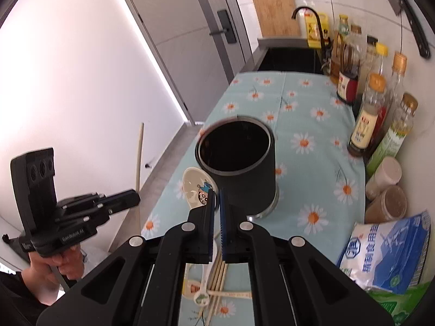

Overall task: Organize utensils
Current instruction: 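Lift chopstick with left tool while right tool carries spoon over the black holder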

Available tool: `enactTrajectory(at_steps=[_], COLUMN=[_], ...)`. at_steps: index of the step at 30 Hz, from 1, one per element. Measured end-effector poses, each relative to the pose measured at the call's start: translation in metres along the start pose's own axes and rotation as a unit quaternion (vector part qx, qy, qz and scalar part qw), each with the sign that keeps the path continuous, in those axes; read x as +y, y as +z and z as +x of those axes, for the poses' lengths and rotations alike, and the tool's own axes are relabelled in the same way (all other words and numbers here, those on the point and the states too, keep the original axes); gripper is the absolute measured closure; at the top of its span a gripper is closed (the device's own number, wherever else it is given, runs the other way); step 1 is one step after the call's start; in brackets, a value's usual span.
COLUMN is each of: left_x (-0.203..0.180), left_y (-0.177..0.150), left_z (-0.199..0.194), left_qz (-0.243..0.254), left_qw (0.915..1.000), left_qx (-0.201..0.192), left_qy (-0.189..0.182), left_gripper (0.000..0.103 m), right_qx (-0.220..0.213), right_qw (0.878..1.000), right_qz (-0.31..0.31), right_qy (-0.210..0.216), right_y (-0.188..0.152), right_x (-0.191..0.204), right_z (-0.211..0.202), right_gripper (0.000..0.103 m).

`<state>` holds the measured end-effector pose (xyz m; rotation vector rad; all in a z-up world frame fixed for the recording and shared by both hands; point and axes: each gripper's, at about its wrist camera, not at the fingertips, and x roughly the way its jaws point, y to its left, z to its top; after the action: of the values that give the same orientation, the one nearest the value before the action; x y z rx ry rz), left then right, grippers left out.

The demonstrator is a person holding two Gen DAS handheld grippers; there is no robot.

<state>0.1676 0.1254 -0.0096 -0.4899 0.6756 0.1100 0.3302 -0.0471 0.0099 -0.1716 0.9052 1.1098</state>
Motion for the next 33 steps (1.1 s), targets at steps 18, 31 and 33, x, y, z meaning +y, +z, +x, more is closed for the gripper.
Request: enactTrajectory(at_steps=[18,31,33], left_x=[-0.023,-0.024,-0.022], left_y=[0.068,0.097,0.098], left_z=[0.006,0.033,0.039], left_qz=[0.064,0.092,0.089], left_qw=[0.9848,0.9745,0.9754], left_qx=[-0.146,-0.197,-0.195], left_qy=[-0.069,-0.057,-0.053], left_gripper=[0.099,0.099,0.099], right_qx=[-0.182,-0.218,-0.224], right_qw=[0.982,0.974,0.973], right_qz=[-0.038,-0.01,-0.006], right_qy=[-0.023,-0.052,-0.06], right_y=[0.056,0.08,0.081], right_x=[0.006,-0.02,-0.022], right_z=[-0.033,-0.011,-0.008], right_gripper=[0.099,0.099,0.098])
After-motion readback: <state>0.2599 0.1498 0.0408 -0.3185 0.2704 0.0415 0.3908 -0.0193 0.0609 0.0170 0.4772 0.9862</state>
